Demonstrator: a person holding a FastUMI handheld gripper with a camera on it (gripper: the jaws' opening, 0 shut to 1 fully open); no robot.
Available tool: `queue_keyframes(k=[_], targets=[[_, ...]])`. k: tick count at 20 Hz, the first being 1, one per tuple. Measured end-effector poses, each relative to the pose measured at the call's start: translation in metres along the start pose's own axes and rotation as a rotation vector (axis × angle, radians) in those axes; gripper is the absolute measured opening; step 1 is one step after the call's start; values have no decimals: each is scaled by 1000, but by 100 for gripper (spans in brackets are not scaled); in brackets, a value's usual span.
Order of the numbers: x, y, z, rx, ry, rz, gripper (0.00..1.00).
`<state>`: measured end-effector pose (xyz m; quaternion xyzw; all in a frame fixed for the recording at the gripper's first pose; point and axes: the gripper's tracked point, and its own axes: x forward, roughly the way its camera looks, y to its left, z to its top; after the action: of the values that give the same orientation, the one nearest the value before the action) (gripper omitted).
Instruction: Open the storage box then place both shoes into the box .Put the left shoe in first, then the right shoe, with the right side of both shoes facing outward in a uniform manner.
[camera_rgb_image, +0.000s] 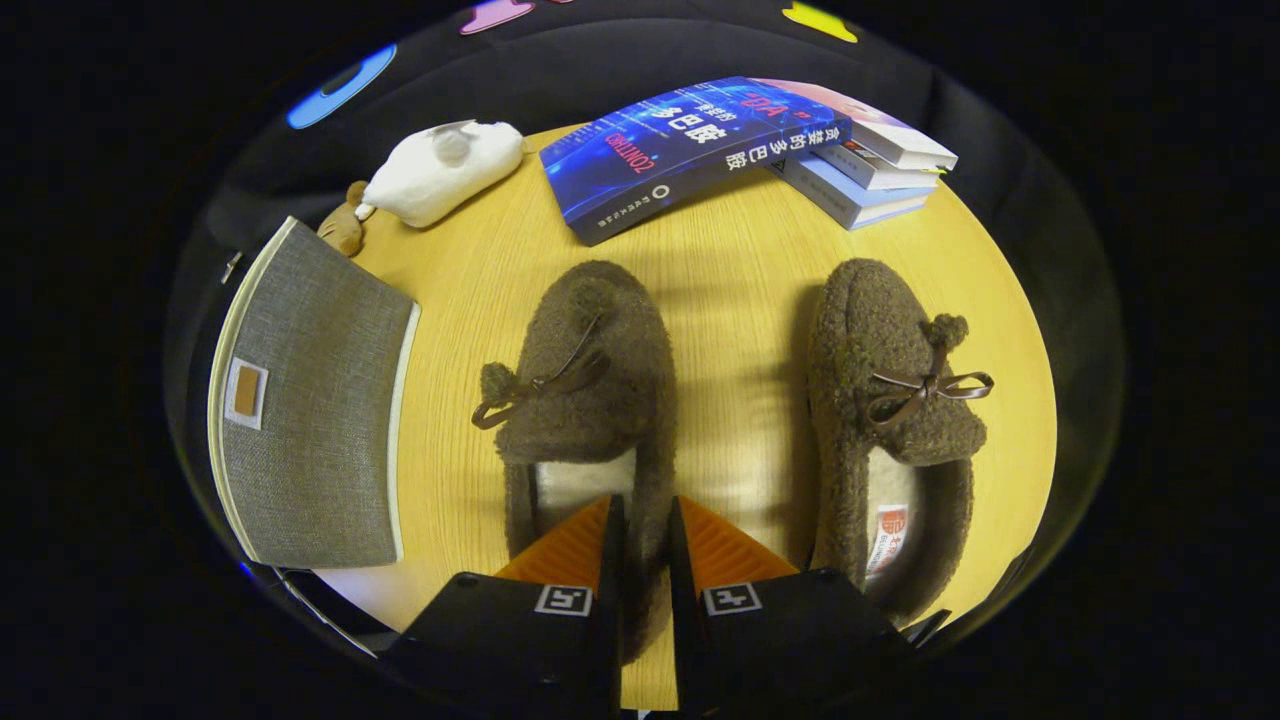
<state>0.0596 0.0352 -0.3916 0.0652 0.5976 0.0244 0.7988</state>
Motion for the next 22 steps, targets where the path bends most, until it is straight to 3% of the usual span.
queue_keyframes(k=[1, 5, 15, 22], targets=[[1, 0, -1, 4, 11, 7, 14], [1, 0, 0, -21, 6, 18, 5], [-39, 4, 19, 2, -108, 24, 5], [-95, 32, 44, 4, -174, 93, 5]])
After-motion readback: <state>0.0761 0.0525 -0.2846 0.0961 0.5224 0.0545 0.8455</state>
